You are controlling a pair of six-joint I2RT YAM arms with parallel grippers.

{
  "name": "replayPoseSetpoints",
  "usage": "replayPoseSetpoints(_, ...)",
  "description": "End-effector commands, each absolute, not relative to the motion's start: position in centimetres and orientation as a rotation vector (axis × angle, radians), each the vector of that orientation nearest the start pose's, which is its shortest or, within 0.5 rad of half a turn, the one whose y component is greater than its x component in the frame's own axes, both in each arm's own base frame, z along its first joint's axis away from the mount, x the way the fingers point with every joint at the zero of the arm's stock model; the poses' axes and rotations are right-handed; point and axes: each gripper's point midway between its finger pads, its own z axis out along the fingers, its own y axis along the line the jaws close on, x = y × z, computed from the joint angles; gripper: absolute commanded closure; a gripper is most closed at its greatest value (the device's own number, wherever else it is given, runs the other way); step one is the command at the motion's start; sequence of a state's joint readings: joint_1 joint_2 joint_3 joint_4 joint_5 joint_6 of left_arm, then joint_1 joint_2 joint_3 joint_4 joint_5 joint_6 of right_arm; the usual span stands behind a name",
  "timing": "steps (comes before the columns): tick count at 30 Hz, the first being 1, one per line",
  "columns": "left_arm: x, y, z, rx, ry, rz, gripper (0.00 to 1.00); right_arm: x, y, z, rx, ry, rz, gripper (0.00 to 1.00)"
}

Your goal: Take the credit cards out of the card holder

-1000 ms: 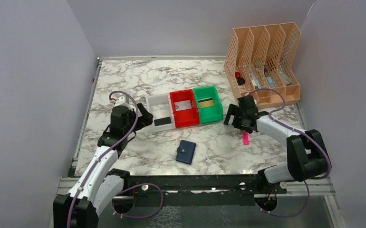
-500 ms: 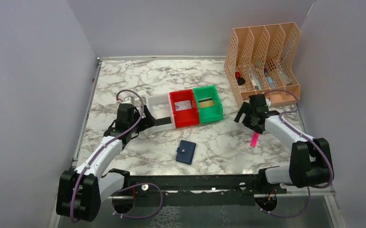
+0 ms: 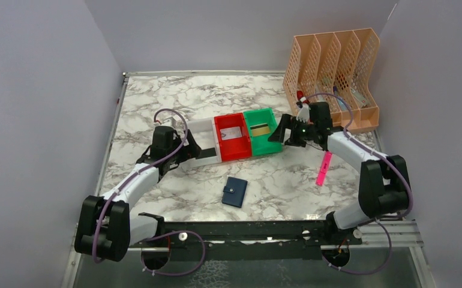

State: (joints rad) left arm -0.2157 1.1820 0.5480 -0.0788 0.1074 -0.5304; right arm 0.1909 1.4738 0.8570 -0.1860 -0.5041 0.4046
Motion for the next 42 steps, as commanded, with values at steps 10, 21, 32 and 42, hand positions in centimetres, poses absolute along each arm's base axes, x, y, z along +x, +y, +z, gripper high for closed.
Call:
replayPoseSetpoints(10, 32.7, -12.1, 8.6, -0.24, 2.263, -0.567, 0.01, 33.5, 19.7, 9.2, -0.235, 2.438, 0.964, 0.05)
replayPoseSetpoints(21, 32.2, -13.7, 8.4, -0.176, 2.278, -0.651, 0.01, 28.8, 18.4, 9.6, -0.183, 2.452, 0.95, 0.08)
replayPoseSetpoints(32, 30.4, -9.0, 9.8, -0.371, 2.221, -0.409, 0.01, 26.3, 16.8, 11.3, -0.022, 2.433, 0.897, 0.08)
replayPoseSetpoints(42, 26.7, -15.1, 11.5, -0.096, 2.246, -0.406, 0.01, 20.0, 17.5, 6.0, 0.092, 2.528, 1.062, 0.15)
